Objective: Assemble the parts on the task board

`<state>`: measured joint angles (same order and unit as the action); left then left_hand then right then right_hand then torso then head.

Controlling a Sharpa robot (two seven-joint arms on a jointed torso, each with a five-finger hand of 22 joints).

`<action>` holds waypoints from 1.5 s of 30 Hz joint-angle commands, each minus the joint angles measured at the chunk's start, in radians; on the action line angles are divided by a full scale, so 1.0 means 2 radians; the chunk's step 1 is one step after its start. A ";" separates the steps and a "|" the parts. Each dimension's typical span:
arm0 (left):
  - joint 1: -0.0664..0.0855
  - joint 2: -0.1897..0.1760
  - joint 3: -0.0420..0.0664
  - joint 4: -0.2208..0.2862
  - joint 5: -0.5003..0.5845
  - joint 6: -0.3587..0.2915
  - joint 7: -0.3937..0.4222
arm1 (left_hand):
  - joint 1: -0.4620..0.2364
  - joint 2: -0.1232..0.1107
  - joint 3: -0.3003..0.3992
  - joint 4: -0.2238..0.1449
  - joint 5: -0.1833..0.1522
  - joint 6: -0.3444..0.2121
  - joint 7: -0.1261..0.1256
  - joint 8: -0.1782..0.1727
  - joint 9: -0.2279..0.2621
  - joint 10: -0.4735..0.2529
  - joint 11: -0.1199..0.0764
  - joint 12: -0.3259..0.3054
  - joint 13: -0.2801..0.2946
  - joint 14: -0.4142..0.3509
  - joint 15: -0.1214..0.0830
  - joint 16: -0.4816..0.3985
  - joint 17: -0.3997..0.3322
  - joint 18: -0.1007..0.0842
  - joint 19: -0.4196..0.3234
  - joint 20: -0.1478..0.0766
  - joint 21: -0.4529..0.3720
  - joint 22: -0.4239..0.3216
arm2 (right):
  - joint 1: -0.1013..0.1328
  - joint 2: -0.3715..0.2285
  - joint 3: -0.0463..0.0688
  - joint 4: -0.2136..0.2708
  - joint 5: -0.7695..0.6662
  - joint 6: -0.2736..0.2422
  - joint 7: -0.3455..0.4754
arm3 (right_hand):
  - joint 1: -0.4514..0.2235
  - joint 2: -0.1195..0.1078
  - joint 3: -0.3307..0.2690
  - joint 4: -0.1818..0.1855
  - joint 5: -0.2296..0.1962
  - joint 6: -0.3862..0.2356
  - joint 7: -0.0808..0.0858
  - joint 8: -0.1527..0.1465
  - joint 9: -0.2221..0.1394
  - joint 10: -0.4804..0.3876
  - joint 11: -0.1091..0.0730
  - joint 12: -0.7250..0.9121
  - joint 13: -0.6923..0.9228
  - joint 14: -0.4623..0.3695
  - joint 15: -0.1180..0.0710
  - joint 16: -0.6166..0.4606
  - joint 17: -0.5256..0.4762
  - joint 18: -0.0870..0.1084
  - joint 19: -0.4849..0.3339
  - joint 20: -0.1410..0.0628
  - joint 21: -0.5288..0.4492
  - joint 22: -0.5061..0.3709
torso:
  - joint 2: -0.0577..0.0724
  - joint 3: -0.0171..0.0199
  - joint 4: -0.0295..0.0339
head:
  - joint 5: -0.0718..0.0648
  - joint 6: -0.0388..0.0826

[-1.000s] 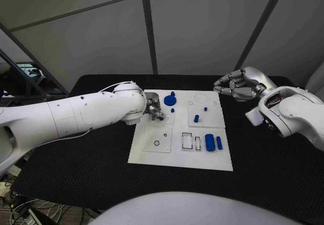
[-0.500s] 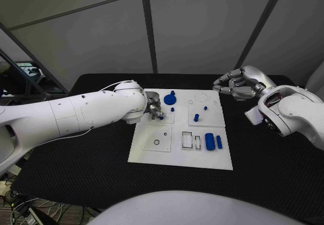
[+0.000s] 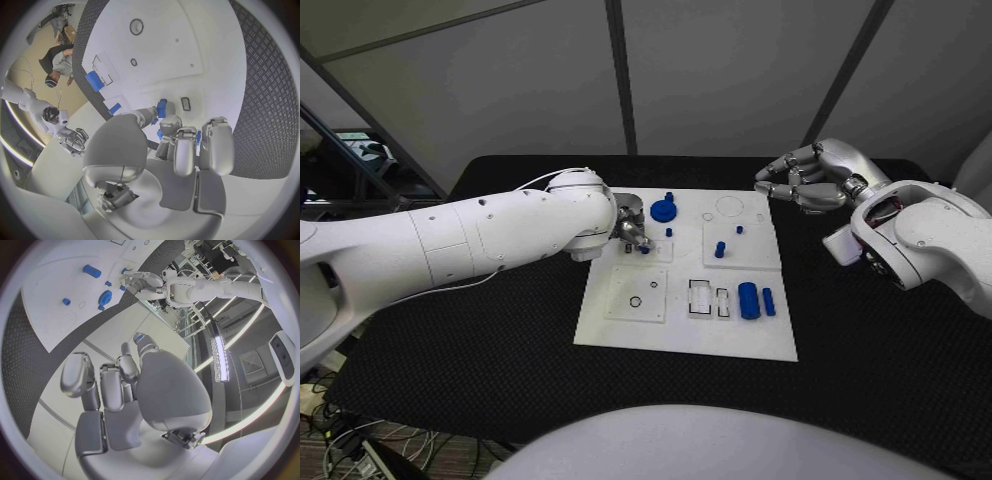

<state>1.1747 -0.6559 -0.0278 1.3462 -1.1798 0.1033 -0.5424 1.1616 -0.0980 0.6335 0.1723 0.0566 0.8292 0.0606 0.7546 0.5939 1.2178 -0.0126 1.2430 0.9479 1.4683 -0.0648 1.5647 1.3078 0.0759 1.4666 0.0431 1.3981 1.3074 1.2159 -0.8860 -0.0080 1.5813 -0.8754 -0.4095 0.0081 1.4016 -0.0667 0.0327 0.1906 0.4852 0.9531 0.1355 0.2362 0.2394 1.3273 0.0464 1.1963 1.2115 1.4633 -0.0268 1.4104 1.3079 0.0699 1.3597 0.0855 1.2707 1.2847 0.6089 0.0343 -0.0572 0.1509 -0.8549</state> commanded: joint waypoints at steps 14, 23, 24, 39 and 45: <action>-0.002 0.010 -0.001 -0.015 0.012 0.024 -0.002 | -0.088 -0.010 -0.009 -0.020 0.001 0.029 -0.010 -0.003 0.000 0.017 -0.007 0.011 0.014 0.051 -0.009 0.003 0.131 -0.018 0.022 -0.009 0.009 0.069 | 0.001 -0.001 0.000 0.002 0.006 0.004 0.002 | 0.000 0.004 0.002 0.000 0.003 -0.003 0.000 -0.001 0.001 -0.002 0.001 0.003 0.001 0.017 0.004 0.000 0.034 0.006 0.001 0.001 -0.001 0.000 | 0.000 0.0003 -0.0001 | -0.001 -0.003; -0.002 0.011 -0.001 -0.019 0.015 0.023 -0.002 | -0.094 -0.012 -0.024 -0.016 0.001 0.032 -0.012 -0.004 0.001 0.019 -0.008 0.013 0.017 0.051 -0.010 0.003 0.131 -0.019 0.024 -0.010 0.011 0.071 | 0.001 -0.001 0.000 0.002 0.008 0.004 0.001 | 0.000 0.004 0.002 0.000 0.003 -0.003 0.000 -0.001 0.001 -0.002 0.001 0.003 0.001 0.017 0.004 0.000 0.034 0.006 0.001 0.001 -0.001 0.000 | 0.000 0.0003 0.0001 | -0.001 -0.003; -0.002 0.012 -0.001 -0.020 0.015 0.023 -0.002 | -0.095 -0.013 -0.025 -0.015 0.001 0.032 -0.012 -0.004 0.001 0.019 -0.008 0.013 0.017 0.051 -0.010 0.003 0.131 -0.019 0.024 -0.010 0.011 0.071 | 0.001 -0.001 0.000 0.002 0.008 0.004 0.001 | 0.000 0.004 0.002 0.000 0.003 -0.003 0.000 -0.001 0.001 -0.002 0.001 0.003 0.001 0.017 0.004 0.000 0.034 0.006 0.001 0.001 -0.001 0.000 | 0.000 0.0004 0.0001 | -0.001 -0.003; -0.002 0.013 -0.001 -0.026 0.016 0.014 -0.001 | -0.108 -0.011 -0.058 0.002 0.001 0.035 -0.012 -0.007 0.002 0.019 -0.008 0.013 0.019 0.051 -0.011 0.003 0.131 -0.019 0.025 -0.011 0.011 0.072 | 0.001 -0.001 0.000 0.001 0.009 0.004 0.001 | -0.001 0.004 0.002 0.001 0.003 -0.003 0.000 0.000 0.001 -0.002 0.001 0.002 0.000 0.017 0.004 -0.001 0.033 0.006 0.001 0.001 -0.002 -0.001 | 0.000 0.0005 -0.0003 | -0.001 -0.004; -0.002 0.013 -0.001 -0.027 0.016 0.009 -0.001 | -0.119 -0.013 -0.088 0.016 0.001 0.037 -0.012 -0.009 0.003 0.020 -0.008 0.014 0.020 0.051 -0.011 0.003 0.131 -0.019 0.025 -0.011 0.011 0.073 | 0.001 0.000 0.000 0.001 0.010 0.004 0.002 | -0.001 0.004 0.002 0.001 0.003 -0.003 0.000 0.000 0.001 -0.003 0.002 0.001 -0.001 0.016 0.004 -0.001 0.033 0.007 0.000 0.002 -0.003 -0.002 | 0.000 0.0002 -0.0003 | -0.002 -0.003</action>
<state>1.1703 -0.6301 -0.0305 1.2929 -1.1525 0.1327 -0.5436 0.9299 -0.1254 0.4609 0.2033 0.0614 0.8972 0.0392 0.7392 0.5995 1.2501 -0.0300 1.2653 0.9876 1.4653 -0.0805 1.5647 1.3078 0.0758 1.4666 0.0285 1.4157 1.3074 1.2158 -0.8871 -0.0080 1.5815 -0.8611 -0.4056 0.0072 1.4016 -0.0667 0.0326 0.1905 0.4852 0.9531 0.1355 0.2362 0.2411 1.3273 0.0464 1.1963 1.2114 1.4633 -0.0268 1.4104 1.3075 0.0699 1.3597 0.0854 1.2707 1.2826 0.6087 0.0350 -0.0575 0.1475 -0.8610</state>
